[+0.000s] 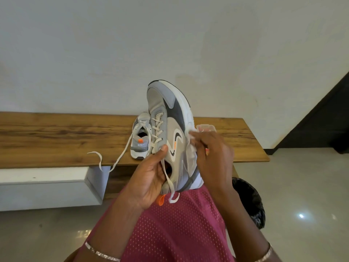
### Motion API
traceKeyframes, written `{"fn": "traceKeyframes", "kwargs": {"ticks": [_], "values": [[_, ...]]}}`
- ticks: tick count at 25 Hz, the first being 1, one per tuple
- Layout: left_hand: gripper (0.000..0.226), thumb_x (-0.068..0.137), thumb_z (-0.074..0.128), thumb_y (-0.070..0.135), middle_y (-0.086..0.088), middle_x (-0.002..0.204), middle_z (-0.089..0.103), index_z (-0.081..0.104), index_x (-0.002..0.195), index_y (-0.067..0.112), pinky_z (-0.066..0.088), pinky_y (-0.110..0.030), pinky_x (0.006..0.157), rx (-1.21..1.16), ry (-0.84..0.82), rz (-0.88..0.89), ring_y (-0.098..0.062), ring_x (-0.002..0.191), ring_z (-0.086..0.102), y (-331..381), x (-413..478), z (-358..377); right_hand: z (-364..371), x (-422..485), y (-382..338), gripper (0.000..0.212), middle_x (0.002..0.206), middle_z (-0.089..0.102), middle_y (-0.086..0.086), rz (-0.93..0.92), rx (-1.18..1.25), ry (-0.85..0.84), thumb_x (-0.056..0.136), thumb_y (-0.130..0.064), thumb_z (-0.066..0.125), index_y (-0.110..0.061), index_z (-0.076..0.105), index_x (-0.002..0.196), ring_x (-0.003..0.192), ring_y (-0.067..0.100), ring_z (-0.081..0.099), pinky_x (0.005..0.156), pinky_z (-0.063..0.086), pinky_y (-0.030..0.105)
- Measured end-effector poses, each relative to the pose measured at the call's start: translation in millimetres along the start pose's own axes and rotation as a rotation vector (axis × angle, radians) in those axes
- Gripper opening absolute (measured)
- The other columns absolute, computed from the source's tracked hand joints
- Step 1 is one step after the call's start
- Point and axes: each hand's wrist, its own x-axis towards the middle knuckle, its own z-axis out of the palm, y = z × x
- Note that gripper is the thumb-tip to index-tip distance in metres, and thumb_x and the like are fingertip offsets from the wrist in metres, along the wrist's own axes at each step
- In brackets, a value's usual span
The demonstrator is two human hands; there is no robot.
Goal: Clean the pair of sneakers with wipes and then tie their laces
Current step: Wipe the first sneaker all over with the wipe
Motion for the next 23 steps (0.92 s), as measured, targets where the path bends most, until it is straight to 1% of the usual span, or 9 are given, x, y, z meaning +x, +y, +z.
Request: {"fn": "traceKeyframes", "kwargs": {"ticks": [4,8,10,11,13,14,17,21,23], "values": [[0.043,0.087,0.061,0.027,-0.018,0.115,0.071,0.065,0.125,0.006,0.063,-0.036,0.078,0.055,-0.023,-0.013,-0.024,0.098,0.072,-5,-2,10,2,41,-4,0.024,0.106,0.068,0.005,-0.026,0.035,0.154,0.089,-0.001,0.067,-0.01,0.075,0.109,0.09,0.009,0.061,0.073,0.042,0.004],[0.044,0.089,0.061,0.027,-0.018,0.114,0.072,0.064,0.128,0.006,0.063,-0.036,0.077,0.02,-0.011,-0.006,-0.024,0.096,0.073,-2,-3,3,12,23,-2,0.025,0.101,0.07,0.004,-0.059,-0.025,0.101,0.089,0.001,0.064,-0.009,0.075,0.108,0.093,0.015,0.062,0.078,0.036,0.001],[0.045,0.091,0.063,0.028,-0.019,0.115,0.07,0.063,0.13,0.006,0.061,-0.043,0.084,0.017,0.002,0.001,-0.026,0.096,0.072,0,-3,-1,18,-5,3,0.023,0.101,0.071,0.003,-0.03,-0.011,0.054,0.089,0.001,0.066,-0.009,0.076,0.108,0.094,0.013,0.064,0.082,0.037,-0.001],[0.044,0.092,0.064,0.028,-0.021,0.111,0.069,0.062,0.13,0.005,0.062,-0.045,0.078,0.03,0.018,0.009,-0.025,0.089,0.073,1,-3,-3,19,-18,6,0.023,0.102,0.072,0.003,-0.017,-0.002,0.028,0.088,0.001,0.067,-0.009,0.076,0.107,0.096,0.012,0.064,0.084,0.038,0.0],[0.044,0.096,0.059,0.027,-0.02,0.092,0.068,0.06,0.13,0.0,0.059,-0.032,0.048,0.049,0.048,0.01,-0.02,0.063,0.071,3,-3,-5,20,-31,10,0.025,0.103,0.073,0.002,-0.006,0.013,0.008,0.086,0.003,0.07,-0.01,0.076,0.106,0.098,0.009,0.064,0.088,0.041,0.002],[0.046,0.096,0.059,0.028,-0.02,0.09,0.065,0.058,0.131,-0.002,0.055,-0.028,0.041,0.065,0.05,0.006,-0.019,0.058,0.069,3,-3,-4,19,-30,10,0.026,0.102,0.073,0.002,-0.012,0.018,0.017,0.085,0.005,0.071,-0.011,0.076,0.105,0.098,0.008,0.064,0.088,0.042,0.004],[0.051,0.092,0.064,0.03,-0.025,0.097,0.062,0.058,0.129,-0.004,0.056,-0.03,0.046,0.113,0.04,0.015,-0.021,0.064,0.069,0,-3,2,16,-3,6,0.023,0.101,0.073,0.001,-0.024,0.039,0.093,0.089,0.002,0.068,-0.011,0.075,0.105,0.095,0.013,0.066,0.079,0.05,0.015],[0.048,0.087,0.066,0.029,-0.022,0.11,0.069,0.064,0.124,-0.001,0.058,-0.041,0.084,0.149,0.038,0.043,-0.028,0.096,0.07,-2,-3,8,13,34,2,0.024,0.106,0.068,0.004,-0.02,0.111,0.173,0.089,-0.001,0.068,-0.008,0.073,0.111,0.091,0.011,0.063,0.077,0.046,0.011],[0.04,0.089,0.064,0.027,-0.015,0.095,0.074,0.066,0.119,0.001,0.061,-0.034,0.072,0.135,0.034,0.066,-0.021,0.084,0.073,-1,-3,5,15,32,3,0.023,0.106,0.068,0.004,-0.05,0.104,0.143,0.089,-0.001,0.068,-0.008,0.074,0.11,0.092,0.011,0.063,0.077,0.047,0.012]]}}
